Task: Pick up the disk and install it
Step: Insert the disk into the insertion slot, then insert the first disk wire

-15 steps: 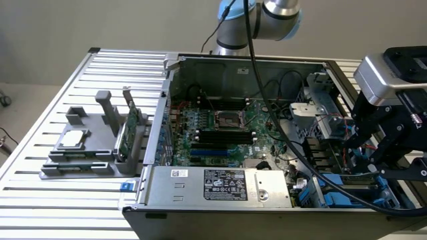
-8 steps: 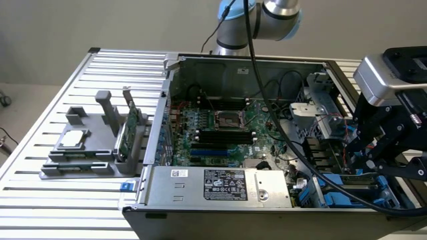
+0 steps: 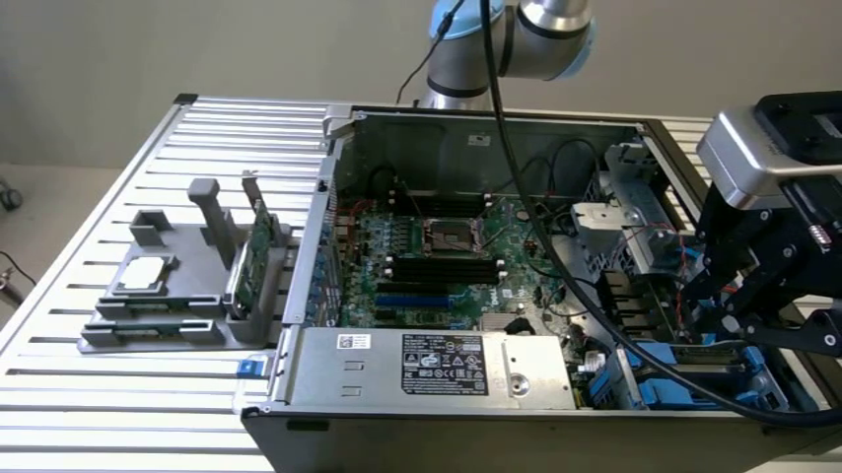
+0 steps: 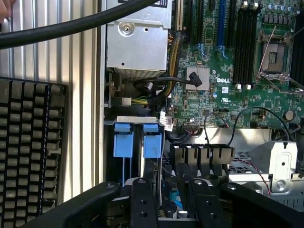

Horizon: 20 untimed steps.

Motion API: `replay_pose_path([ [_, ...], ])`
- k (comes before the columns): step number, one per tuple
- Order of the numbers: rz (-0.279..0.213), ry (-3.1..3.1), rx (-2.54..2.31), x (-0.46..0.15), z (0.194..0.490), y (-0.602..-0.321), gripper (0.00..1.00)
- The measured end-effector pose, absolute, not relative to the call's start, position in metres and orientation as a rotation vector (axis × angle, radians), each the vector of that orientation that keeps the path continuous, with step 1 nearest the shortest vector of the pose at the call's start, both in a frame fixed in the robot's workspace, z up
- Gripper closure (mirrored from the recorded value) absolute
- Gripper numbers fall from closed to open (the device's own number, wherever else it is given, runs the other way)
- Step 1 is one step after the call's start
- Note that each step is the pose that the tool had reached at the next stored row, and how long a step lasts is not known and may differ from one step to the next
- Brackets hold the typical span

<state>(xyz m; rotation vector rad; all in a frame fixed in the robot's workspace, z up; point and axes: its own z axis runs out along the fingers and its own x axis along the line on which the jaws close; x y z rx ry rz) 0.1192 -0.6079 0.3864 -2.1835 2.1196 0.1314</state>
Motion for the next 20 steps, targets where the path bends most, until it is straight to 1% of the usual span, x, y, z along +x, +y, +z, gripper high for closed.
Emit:
replay_pose_path([
  [20,0.127,2.182,-2.118,0.1218,0.3864,-0.6072,0.66],
])
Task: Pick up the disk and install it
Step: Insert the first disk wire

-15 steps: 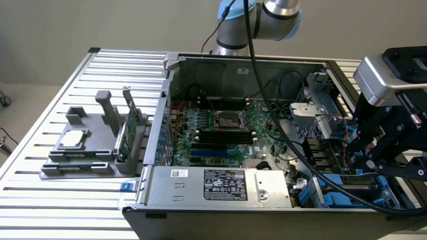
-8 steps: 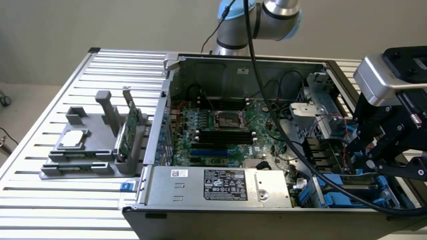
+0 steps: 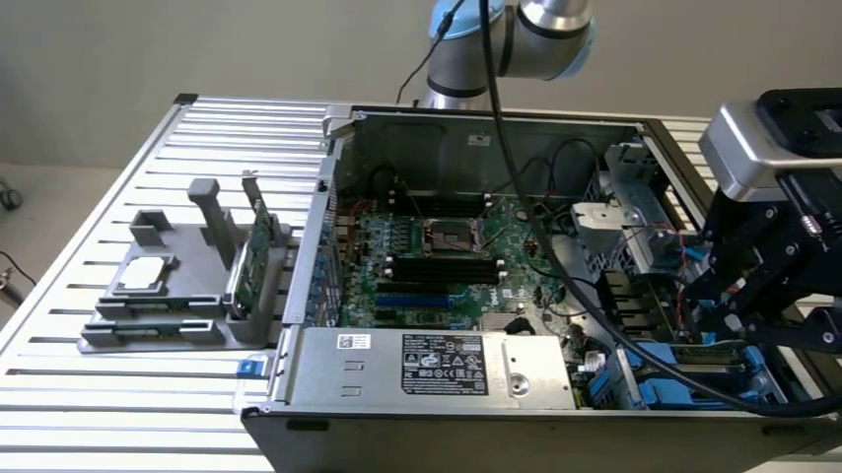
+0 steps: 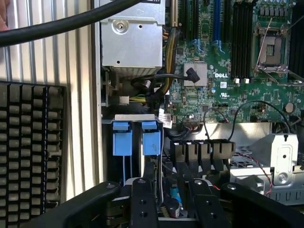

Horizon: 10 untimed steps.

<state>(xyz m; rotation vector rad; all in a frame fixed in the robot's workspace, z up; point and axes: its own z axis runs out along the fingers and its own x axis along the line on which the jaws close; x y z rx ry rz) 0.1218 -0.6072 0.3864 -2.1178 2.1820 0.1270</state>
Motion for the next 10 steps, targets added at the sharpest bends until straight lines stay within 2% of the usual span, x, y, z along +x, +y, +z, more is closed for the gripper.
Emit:
replay_pose_path([
  [10,0.119,2.284,-2.001,0.1221,0.3864,-0.607,0.66],
])
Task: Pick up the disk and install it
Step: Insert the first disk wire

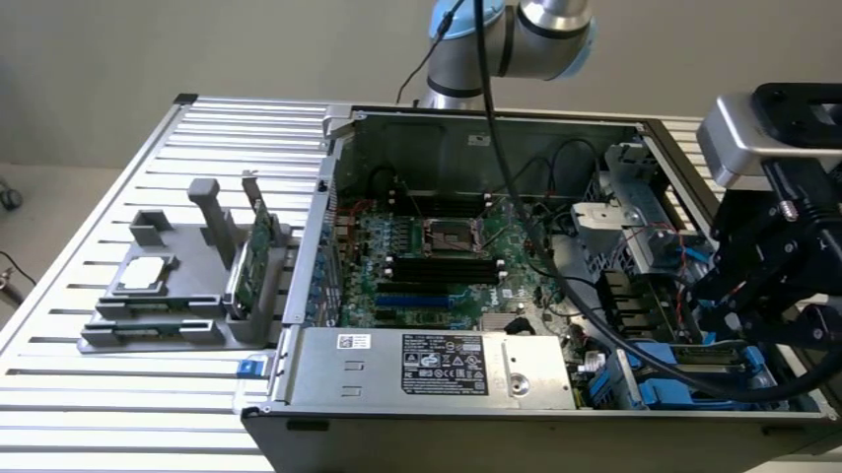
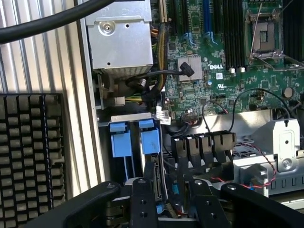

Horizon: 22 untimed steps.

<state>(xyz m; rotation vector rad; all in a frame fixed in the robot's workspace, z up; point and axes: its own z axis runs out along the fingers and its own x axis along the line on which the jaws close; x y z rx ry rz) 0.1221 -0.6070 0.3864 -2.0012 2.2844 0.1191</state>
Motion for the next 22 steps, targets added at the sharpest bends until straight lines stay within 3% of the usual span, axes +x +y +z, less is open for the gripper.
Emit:
replay_pose_path([
  [22,0.091,2.578,-1.585,0.1221,0.3864,-0.607,0.66],
])
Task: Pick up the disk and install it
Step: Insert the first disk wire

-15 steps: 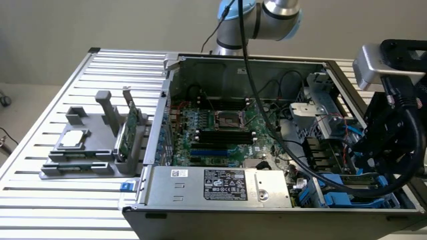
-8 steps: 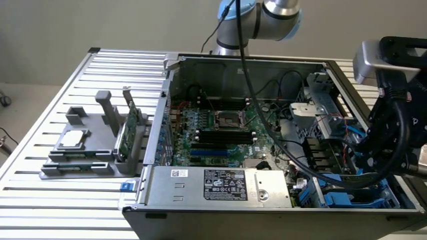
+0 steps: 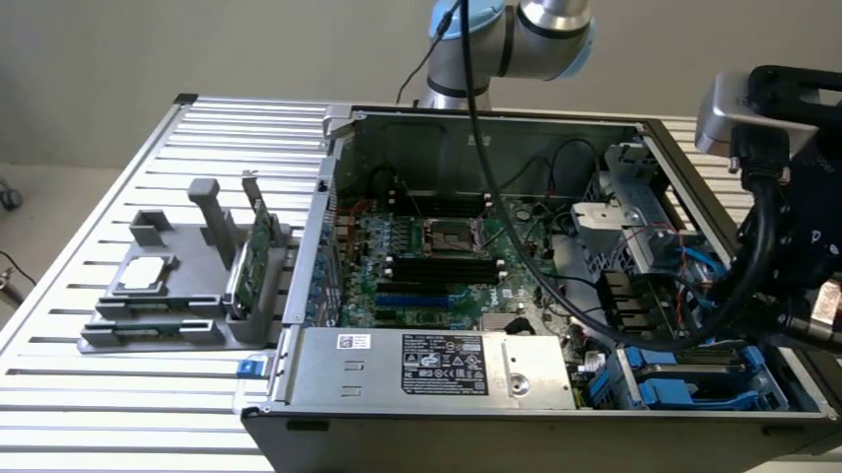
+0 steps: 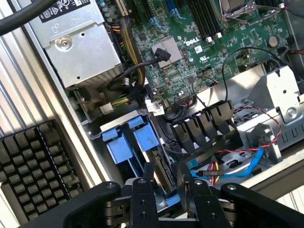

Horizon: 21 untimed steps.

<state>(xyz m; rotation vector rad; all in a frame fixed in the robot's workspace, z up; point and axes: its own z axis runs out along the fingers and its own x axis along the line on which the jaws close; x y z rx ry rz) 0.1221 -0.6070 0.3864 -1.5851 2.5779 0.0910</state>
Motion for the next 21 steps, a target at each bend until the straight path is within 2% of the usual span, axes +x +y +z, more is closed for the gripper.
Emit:
replay_pose_path([
  [21,0.059,2.807,-1.111,0.1221,0.3864,-0.607,0.66],
])
